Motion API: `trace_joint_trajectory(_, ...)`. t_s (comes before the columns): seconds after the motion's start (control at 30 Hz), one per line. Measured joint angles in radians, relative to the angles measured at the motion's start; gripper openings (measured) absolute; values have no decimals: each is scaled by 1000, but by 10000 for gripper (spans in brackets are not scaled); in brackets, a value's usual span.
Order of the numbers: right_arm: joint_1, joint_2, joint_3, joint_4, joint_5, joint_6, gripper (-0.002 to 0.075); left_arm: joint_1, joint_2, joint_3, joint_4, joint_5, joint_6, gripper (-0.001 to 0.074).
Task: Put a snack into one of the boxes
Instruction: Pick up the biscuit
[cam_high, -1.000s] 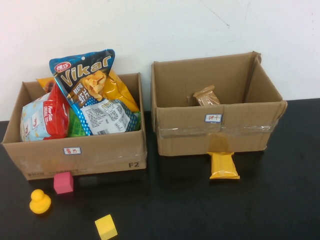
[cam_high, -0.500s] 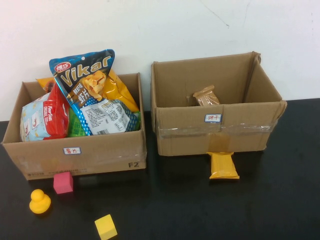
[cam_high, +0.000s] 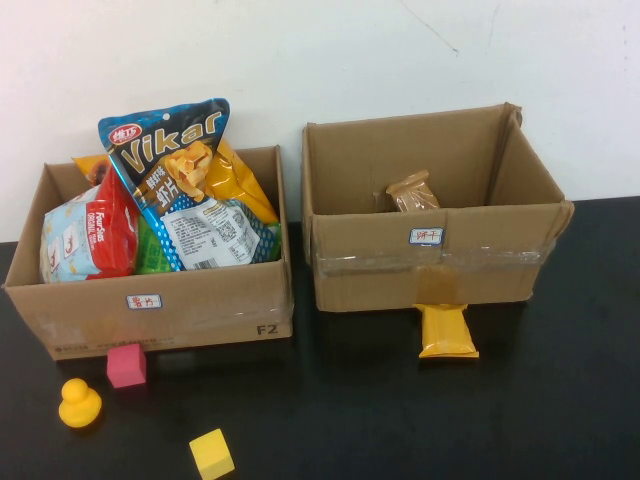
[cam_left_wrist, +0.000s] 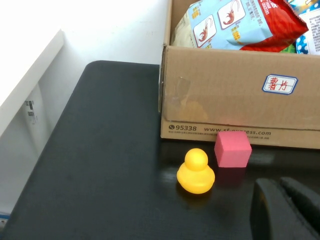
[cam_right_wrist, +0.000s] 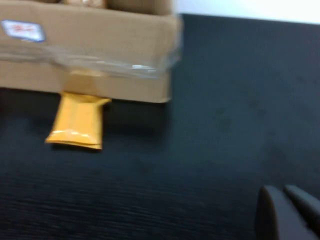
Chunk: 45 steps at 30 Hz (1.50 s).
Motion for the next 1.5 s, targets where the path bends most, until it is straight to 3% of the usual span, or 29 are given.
trace_joint_trajectory(0.1, 78, 106, -16, -24, -72, 47, 1, 0, 0, 0, 0, 0, 0, -2)
trace_joint_trajectory(0.2, 155, 219, -21, -20, -165, 63, 57, 0, 0, 0, 0, 0, 0, -2)
trace_joint_trajectory(0.27, 208, 294, -25, -7, -234, 67, 171, 0, 0, 0, 0, 0, 0, -2)
trace_joint_trajectory(0.43, 320, 503, -47, 69, -380, 71, 571, 0, 0, 0, 0, 0, 0, -2)
trace_joint_trajectory(0.53, 363, 621, -106, 94, -387, 83, 656, 0, 0, 0, 0, 0, 0, -2)
trace_joint_trajectory(0.87, 393, 901, -294, 123, -422, 216, 691, 0, 0, 0, 0, 0, 0, -2)
trace_joint_trajectory(1.17, 393, 1040, -316, 177, -521, 222, 692, 0, 0, 0, 0, 0, 0, -2)
trace_joint_trajectory(1.5, 387, 1067, -318, 214, -575, 65, 692, 0, 0, 0, 0, 0, 0, -2)
